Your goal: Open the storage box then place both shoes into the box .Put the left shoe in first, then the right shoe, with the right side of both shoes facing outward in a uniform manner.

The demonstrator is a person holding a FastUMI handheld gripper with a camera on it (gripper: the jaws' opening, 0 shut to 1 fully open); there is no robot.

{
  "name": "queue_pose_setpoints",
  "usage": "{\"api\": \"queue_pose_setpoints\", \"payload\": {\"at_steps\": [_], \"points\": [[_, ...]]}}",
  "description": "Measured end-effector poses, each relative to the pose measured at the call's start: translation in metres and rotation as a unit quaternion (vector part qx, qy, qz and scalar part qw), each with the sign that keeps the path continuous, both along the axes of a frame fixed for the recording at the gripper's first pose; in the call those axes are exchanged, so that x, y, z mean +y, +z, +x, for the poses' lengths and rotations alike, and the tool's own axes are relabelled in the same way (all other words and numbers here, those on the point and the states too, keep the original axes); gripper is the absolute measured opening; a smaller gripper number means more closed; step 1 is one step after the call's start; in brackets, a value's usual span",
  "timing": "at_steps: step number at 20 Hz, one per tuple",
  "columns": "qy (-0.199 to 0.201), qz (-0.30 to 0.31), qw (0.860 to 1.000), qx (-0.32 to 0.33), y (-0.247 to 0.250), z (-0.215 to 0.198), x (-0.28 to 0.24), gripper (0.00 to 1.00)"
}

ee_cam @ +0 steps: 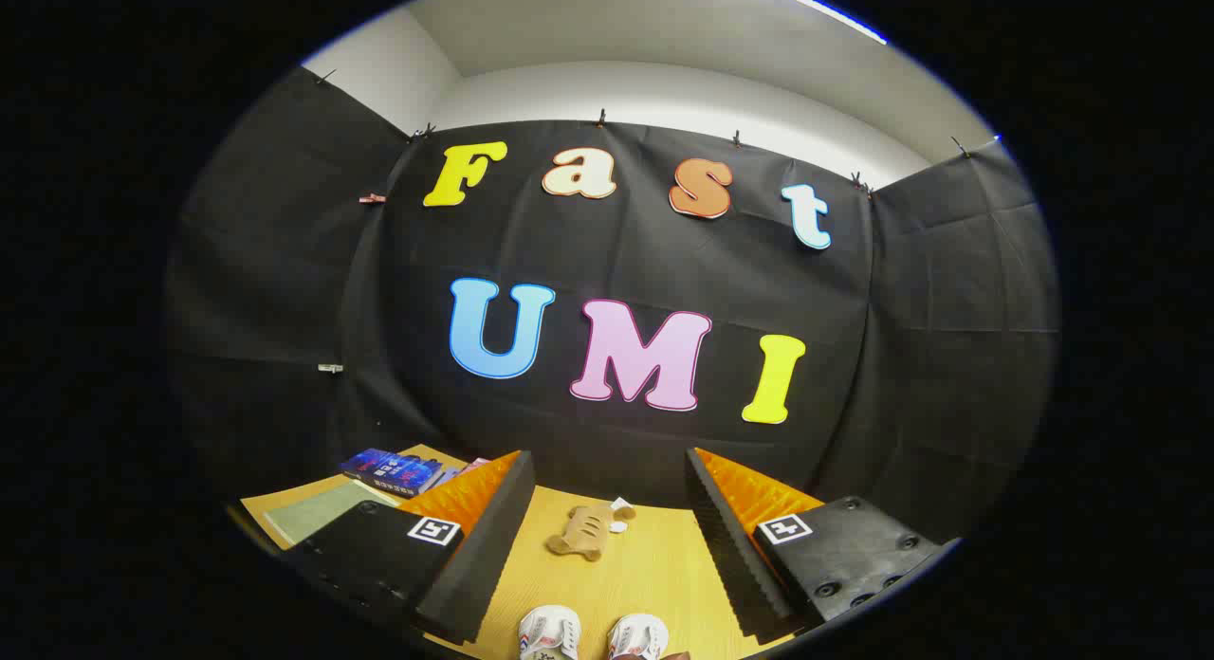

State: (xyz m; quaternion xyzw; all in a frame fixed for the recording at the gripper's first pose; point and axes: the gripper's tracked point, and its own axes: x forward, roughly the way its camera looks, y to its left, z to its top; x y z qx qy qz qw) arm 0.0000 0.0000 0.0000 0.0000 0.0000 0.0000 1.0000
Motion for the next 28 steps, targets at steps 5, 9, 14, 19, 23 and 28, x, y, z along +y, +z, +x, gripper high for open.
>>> {"api": "queue_pose_setpoints", "payload": {"at_steps": [5, 9, 14, 19, 23, 28], "points": [[0.002, 0.003, 1.0, -0.012, 0.008, -0.004, 0.004, 0.98], [0.007, -0.007, 1.0, -0.006, 0.005, -0.001, 0.007, 0.98], [0.012, -0.006, 1.0, 0.0, 0.004, 0.001, 0.011, 0.98], [0.017, -0.003, 1.0, 0.007, 0.001, 0.004, 0.014, 0.98], [0.086, 0.015, 0.996, 0.012, 0.0, 0.008, 0.046, 0.98], [0.219, 0.127, 0.965, 0.068, -0.023, 0.007, 0.097, 0.98]]}}
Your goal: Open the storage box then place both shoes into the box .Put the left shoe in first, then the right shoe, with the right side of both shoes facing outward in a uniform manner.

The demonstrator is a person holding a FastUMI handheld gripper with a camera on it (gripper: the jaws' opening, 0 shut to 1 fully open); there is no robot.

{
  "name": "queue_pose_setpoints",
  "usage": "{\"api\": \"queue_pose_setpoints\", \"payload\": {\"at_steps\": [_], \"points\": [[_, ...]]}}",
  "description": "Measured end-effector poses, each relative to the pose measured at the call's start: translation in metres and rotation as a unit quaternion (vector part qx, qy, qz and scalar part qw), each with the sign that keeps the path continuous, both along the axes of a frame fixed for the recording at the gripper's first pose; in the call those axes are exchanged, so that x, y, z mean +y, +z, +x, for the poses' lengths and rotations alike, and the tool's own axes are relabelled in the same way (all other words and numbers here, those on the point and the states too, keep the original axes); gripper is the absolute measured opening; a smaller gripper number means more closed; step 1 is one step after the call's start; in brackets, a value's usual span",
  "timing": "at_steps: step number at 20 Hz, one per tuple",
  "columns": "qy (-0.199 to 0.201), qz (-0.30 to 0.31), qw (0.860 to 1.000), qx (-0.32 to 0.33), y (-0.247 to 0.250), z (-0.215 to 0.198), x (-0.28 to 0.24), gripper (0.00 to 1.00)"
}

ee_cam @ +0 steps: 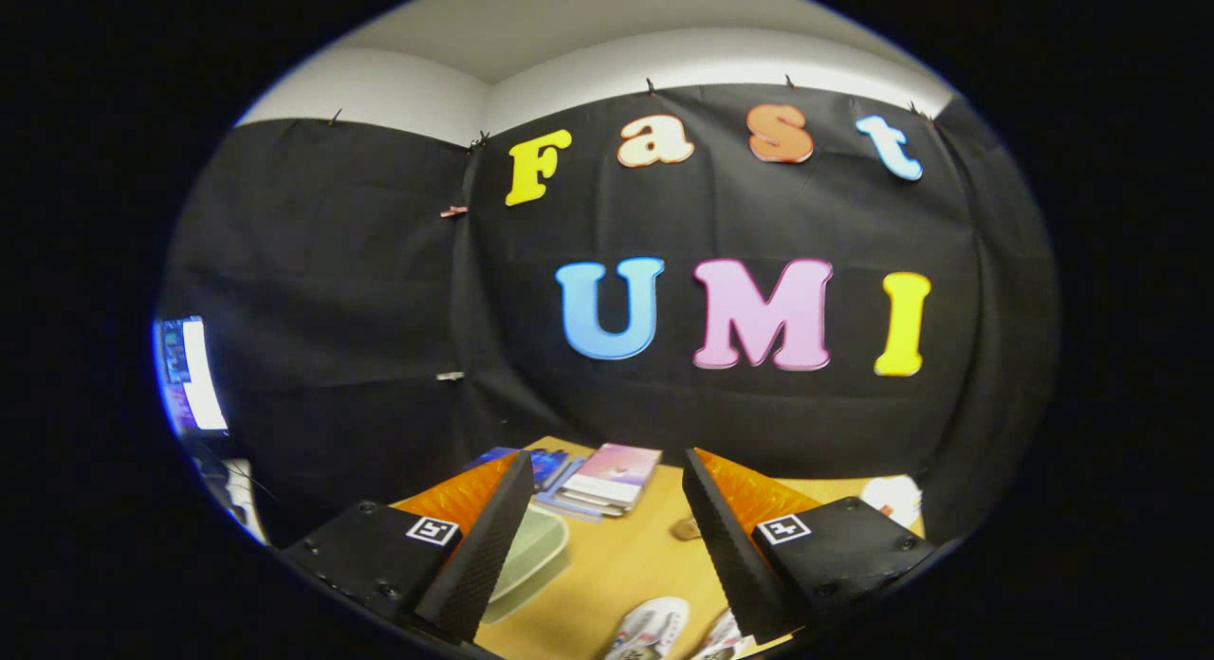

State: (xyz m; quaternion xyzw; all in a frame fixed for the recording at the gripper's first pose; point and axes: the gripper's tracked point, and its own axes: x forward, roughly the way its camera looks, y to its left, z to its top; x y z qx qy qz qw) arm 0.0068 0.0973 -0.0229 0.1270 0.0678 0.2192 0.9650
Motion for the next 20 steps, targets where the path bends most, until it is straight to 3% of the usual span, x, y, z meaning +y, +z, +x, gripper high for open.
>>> {"api": "queue_pose_setpoints", "payload": {"at_steps": [2, 5, 7, 10, 14, 20], "points": [[0.063, 0.052, 0.996, 0.042, -0.011, 0.001, 0.032, 0.99], [0.152, 0.128, 0.972, 0.129, -0.045, 0.0, 0.065, 0.99], [0.197, 0.177, 0.944, 0.195, -0.067, 0.002, 0.084, 0.98], [0.258, 0.254, 0.885, 0.292, -0.1, -0.006, 0.113, 0.98], [0.278, 0.341, 0.807, 0.394, -0.159, -0.007, 0.133, 0.98], [0.285, 0.372, 0.75, 0.466, -0.235, -0.001, 0.167, 0.98]]}}
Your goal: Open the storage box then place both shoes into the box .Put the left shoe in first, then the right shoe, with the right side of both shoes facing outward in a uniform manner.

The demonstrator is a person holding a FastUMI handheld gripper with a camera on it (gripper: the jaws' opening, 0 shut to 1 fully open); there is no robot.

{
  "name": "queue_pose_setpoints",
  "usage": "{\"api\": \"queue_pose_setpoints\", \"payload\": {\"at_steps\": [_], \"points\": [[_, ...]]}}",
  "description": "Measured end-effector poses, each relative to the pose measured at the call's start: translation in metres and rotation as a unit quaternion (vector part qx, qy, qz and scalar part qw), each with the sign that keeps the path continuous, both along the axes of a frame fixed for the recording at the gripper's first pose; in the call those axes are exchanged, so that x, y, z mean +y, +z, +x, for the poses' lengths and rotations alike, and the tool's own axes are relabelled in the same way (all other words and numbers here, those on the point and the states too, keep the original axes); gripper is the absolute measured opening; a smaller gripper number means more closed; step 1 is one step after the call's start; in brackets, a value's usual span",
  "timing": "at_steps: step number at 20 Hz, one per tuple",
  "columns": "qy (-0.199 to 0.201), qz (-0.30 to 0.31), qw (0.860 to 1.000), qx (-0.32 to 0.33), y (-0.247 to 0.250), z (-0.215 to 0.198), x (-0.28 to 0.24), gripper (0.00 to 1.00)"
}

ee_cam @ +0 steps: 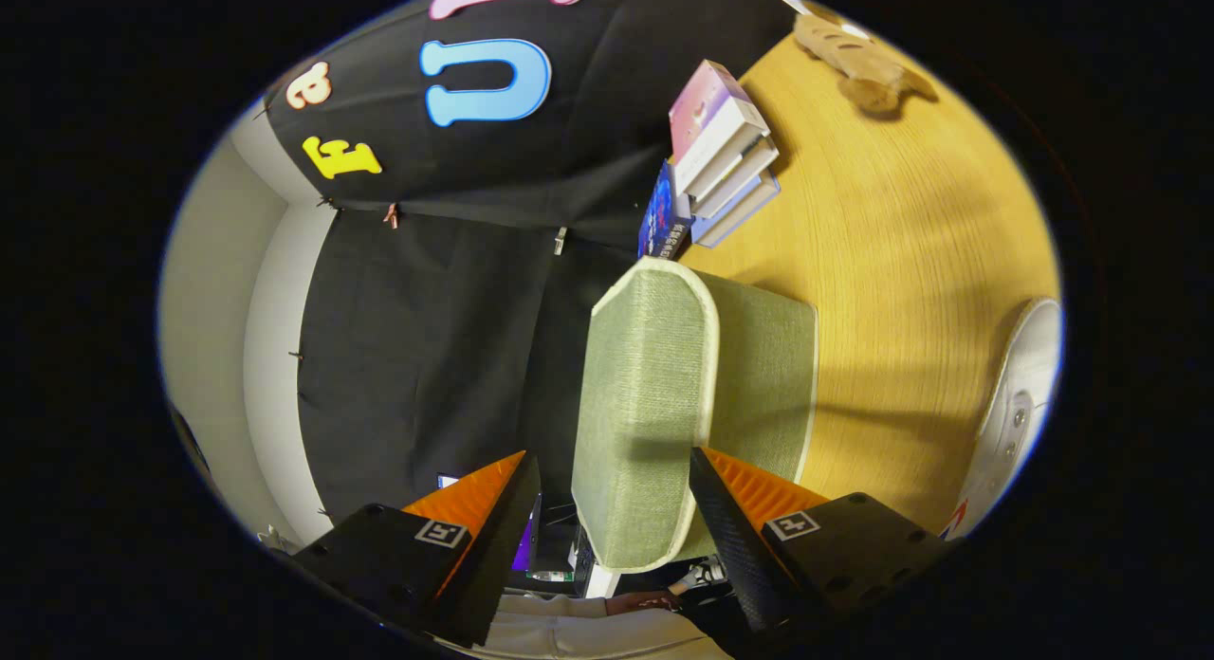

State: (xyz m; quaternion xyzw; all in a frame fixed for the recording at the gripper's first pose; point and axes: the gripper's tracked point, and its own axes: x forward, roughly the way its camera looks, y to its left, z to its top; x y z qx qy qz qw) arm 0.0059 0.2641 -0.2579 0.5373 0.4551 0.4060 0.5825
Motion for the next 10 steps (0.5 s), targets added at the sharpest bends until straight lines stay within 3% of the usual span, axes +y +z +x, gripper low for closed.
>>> {"api": "queue_pose_setpoints", "payload": {"at_steps": [4, 10], "points": [[0.019, 0.02, 0.999, 0.035, -0.026, 0.002, 0.018, 0.98], [0.027, 0.078, 0.994, 0.069, -0.025, -0.002, 0.031, 0.96]]}}
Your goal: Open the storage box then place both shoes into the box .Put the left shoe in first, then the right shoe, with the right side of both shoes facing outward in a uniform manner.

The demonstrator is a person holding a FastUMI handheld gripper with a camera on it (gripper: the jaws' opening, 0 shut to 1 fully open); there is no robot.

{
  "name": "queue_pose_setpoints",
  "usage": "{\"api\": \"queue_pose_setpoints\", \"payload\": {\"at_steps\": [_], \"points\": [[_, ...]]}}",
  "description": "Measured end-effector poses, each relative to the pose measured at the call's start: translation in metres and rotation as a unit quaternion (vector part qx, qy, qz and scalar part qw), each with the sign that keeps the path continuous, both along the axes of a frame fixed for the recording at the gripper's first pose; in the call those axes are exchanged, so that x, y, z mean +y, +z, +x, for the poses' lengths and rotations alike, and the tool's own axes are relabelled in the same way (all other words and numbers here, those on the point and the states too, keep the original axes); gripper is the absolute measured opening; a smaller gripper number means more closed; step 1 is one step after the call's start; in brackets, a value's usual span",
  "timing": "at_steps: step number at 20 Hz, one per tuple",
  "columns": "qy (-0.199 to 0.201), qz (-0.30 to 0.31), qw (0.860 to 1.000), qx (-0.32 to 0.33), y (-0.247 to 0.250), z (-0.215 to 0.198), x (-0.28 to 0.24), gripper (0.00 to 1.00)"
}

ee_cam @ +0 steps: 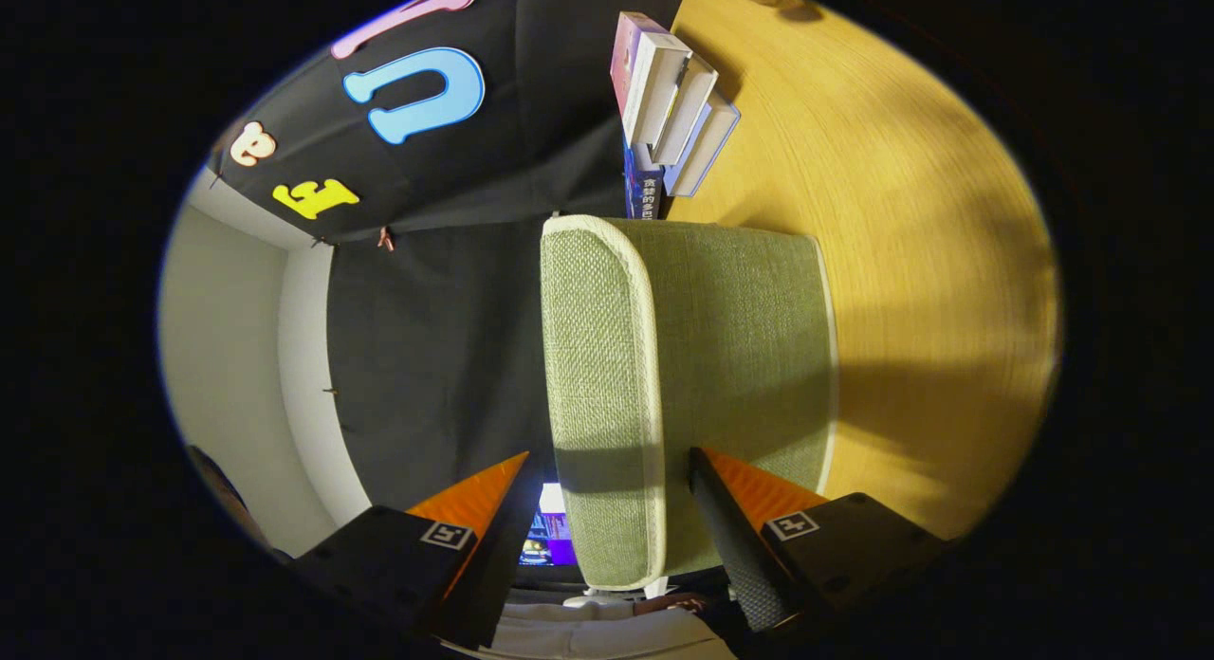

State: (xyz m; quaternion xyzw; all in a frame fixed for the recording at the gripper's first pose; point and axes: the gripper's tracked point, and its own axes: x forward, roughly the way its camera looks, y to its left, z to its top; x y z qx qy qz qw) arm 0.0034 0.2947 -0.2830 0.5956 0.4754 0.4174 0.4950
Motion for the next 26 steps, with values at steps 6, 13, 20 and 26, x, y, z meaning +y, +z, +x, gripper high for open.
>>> {"api": "queue_pose_setpoints", "payload": {"at_steps": [6, 13, 20, 26], "points": [[0.006, 0.024, 1.0, 0.009, 0.004, 0.001, -0.013, 0.33], [-0.025, 0.001, 0.998, -0.063, 0.047, 0.004, -0.021, 0.05], [-0.059, -0.027, 0.988, -0.137, 0.141, 0.012, -0.005, 0.06], [-0.053, -0.04, 0.977, -0.205, 0.205, 0.007, 0.06, 0.07]]}}
